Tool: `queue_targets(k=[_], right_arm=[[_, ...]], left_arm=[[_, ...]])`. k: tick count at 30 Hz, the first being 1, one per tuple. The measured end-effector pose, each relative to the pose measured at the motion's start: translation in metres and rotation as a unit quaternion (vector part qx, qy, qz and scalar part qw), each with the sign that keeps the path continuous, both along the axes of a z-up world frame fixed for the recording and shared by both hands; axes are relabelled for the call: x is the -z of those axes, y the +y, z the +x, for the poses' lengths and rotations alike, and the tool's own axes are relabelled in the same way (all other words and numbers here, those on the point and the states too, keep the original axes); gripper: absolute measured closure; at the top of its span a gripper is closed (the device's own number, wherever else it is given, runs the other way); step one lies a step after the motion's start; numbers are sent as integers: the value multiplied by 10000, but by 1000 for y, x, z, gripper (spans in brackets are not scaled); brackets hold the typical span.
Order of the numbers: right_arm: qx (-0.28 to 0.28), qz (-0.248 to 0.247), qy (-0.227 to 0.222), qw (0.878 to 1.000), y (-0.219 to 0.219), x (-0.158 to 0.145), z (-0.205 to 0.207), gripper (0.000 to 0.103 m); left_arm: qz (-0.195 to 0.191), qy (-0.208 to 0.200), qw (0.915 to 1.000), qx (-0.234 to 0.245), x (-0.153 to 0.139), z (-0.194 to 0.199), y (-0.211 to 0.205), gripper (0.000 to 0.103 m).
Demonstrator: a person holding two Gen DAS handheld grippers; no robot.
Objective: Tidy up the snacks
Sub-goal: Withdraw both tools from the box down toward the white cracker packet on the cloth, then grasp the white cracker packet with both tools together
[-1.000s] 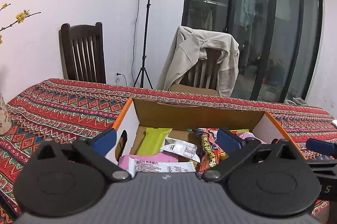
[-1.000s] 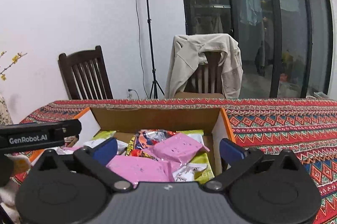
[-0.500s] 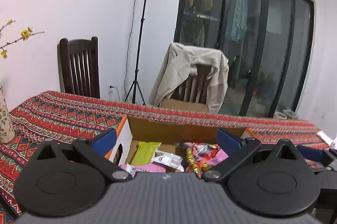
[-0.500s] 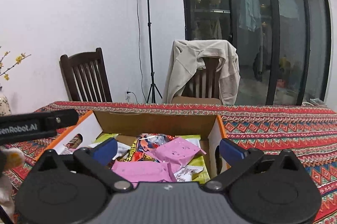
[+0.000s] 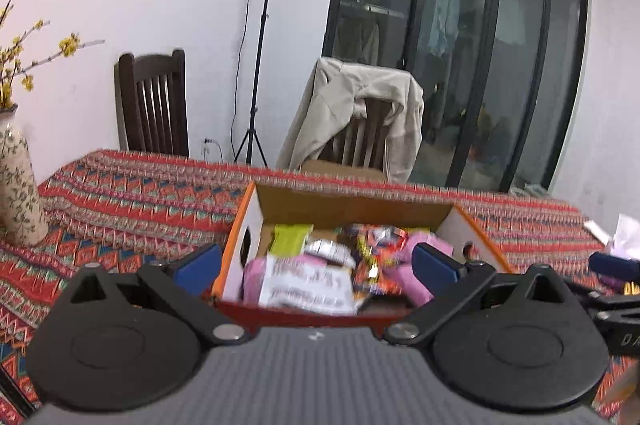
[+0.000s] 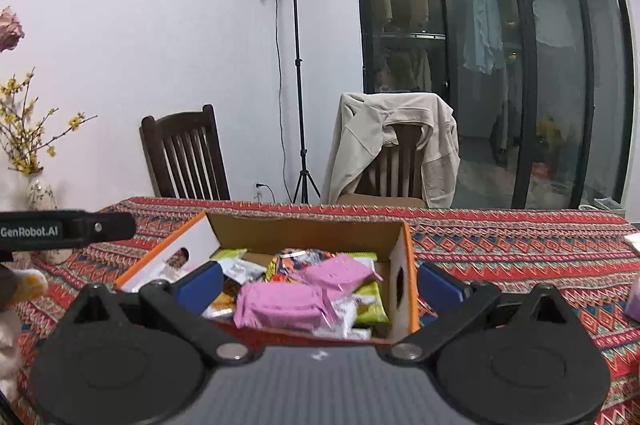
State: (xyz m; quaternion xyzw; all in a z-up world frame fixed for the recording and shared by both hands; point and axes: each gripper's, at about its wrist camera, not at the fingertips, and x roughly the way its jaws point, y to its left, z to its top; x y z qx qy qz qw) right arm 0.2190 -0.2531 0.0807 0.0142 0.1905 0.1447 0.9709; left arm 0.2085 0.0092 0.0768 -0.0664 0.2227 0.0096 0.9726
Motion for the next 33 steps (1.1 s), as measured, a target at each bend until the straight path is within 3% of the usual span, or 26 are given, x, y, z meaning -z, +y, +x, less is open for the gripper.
queue_targets(k=[9,15,27,33], right_arm=[[1,-342,606,9976,-21,53,-22,0],[135,-171,1057,9942,-28,87,-13,0],[136,-368,1211,9919,-20,102,-12,0],[169,-361,1245,9914,-21,103,-10,0]], left_arm=[[131,652,9976,174,42,-14,4,0],[246,1089,9933,307,71,-12,-1,0],[192,1423,9887,428,98,-6,-4,0],[309,1785,9818,570,112,1,-12,0]])
